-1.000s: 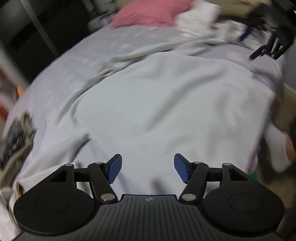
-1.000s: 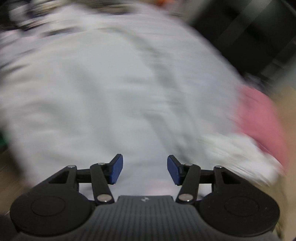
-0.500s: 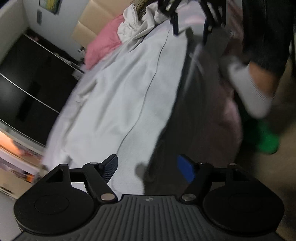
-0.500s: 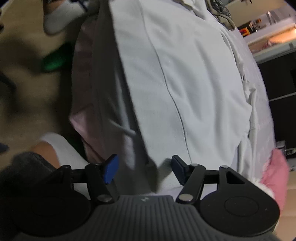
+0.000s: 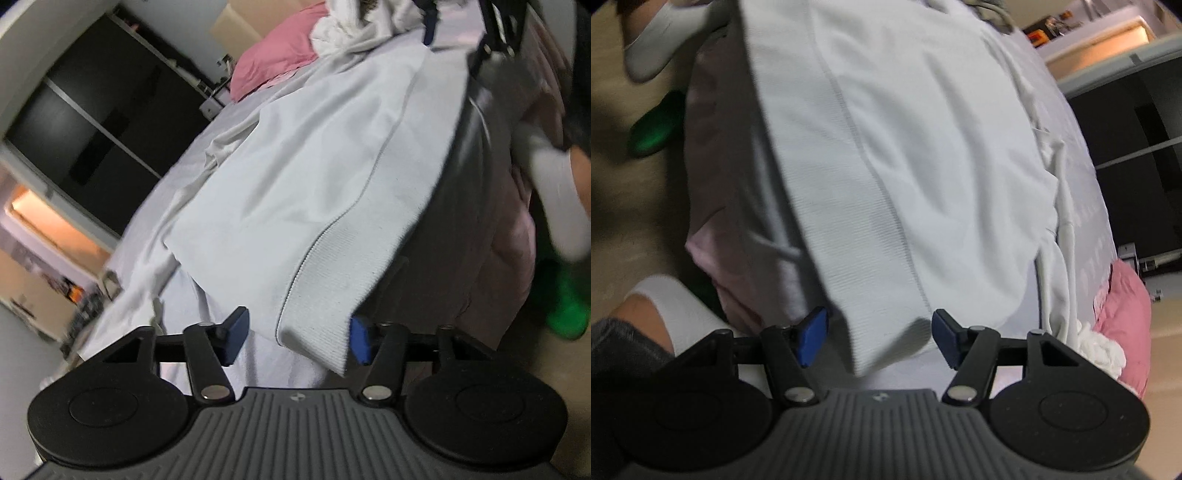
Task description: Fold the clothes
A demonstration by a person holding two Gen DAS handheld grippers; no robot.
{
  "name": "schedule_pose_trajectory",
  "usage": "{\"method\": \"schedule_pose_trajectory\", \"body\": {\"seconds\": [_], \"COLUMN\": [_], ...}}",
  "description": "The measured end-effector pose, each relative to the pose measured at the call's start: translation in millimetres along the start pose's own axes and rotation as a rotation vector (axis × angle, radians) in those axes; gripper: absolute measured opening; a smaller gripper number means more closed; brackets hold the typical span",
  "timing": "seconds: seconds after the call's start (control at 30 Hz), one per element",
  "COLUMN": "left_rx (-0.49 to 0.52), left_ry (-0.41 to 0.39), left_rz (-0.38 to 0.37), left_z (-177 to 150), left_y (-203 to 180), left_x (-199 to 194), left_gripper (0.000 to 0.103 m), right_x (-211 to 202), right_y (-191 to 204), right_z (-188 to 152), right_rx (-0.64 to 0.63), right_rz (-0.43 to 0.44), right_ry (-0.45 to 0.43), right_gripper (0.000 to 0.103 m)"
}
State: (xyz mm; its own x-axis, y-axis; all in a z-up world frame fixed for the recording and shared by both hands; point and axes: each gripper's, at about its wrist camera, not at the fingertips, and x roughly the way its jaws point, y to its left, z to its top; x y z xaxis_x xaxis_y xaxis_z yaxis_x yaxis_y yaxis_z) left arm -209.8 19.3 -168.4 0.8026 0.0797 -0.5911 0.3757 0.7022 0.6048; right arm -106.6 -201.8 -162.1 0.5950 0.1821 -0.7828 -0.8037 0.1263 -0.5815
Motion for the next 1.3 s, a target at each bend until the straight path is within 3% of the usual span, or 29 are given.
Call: {"method": "schedule_pose_trajectory", "body": {"seconds": [0.13, 0.17, 0.2, 0.23, 0.27, 0.47, 0.57, 0.63, 0.73, 0.8, 0.87, 0.9, 1.0, 1.07, 1.1, 1.13, 1.2, 1.3], "left_rx": [-0.116, -0.140, -0.153, -0.158, -0.163, -0.188, -0.184, -0.166, -0.138, -0.136, -0.131, -0.127, -0.098, -0.076, -0.075, -0.091, -0.140, -0.139], "left_ry": [-0.015, -0.018, -0.021, -0.024, -0.028, -0.036, -0.015, -0.008, 0.020, 0.043, 0.059, 0.065, 0.080, 0.087, 0.087, 0.081, 0.067, 0.014], "left_rz": [-0.018, -0.022, -0.023, -0.022, -0.021, -0.042, -0.048, -0.051, -0.060, -0.068, -0.070, -0.068, -0.066, -0.065, -0.070, -0.088, -0.109, -0.063], "left_z": [3, 4, 5, 5, 6, 11, 10, 8, 5, 2, 0, 0, 0, 2, 3, 4, 10, 24], "left_y": [21, 26, 30, 33, 35, 43, 41, 36, 28, 25, 22, 20, 13, 10, 12, 18, 40, 86], "left_x": [-8, -10, -12, -12, -13, -13, -9, -6, -1, 4, 7, 8, 11, 15, 16, 16, 9, -17], "left_gripper": [0.051, 0.048, 0.044, 0.042, 0.040, 0.023, 0.030, 0.040, 0.043, 0.044, 0.047, 0.048, 0.048, 0.048, 0.033, 0.006, 0.003, 0.003], "right_x": [-1, -2, -2, -1, -1, -12, -13, -10, -5, 0, 3, 6, 14, 16, 16, 15, 5, -26], "right_y": [-8, -10, -13, -17, -21, -54, -59, -52, -39, -30, -26, -24, -22, -27, -31, -35, -46, -83], "right_z": [0, 1, 2, 2, 3, 1, -1, -1, -1, -1, -2, -3, -9, -10, -10, -9, -6, 1], "right_rx": [0.060, 0.079, 0.099, 0.119, 0.138, 0.306, 0.343, 0.320, 0.275, 0.238, 0.227, 0.225, 0.226, 0.253, 0.267, 0.282, 0.287, 0.404], "right_rz": [0.001, 0.007, 0.017, 0.020, 0.017, -0.035, -0.038, -0.017, 0.012, 0.015, 0.017, 0.021, 0.032, 0.047, 0.058, 0.069, 0.044, -0.008], "right_ry": [-0.015, -0.017, -0.016, -0.009, 0.001, -0.024, -0.026, -0.011, 0.012, 0.032, 0.053, 0.066, 0.114, 0.122, 0.124, 0.127, 0.090, -0.007], "right_gripper": [0.064, 0.059, 0.051, 0.027, 0.016, 0.014, 0.014, 0.015, 0.018, 0.028, 0.047, 0.049, 0.051, 0.041, 0.027, 0.008, 0.008, 0.007]}}
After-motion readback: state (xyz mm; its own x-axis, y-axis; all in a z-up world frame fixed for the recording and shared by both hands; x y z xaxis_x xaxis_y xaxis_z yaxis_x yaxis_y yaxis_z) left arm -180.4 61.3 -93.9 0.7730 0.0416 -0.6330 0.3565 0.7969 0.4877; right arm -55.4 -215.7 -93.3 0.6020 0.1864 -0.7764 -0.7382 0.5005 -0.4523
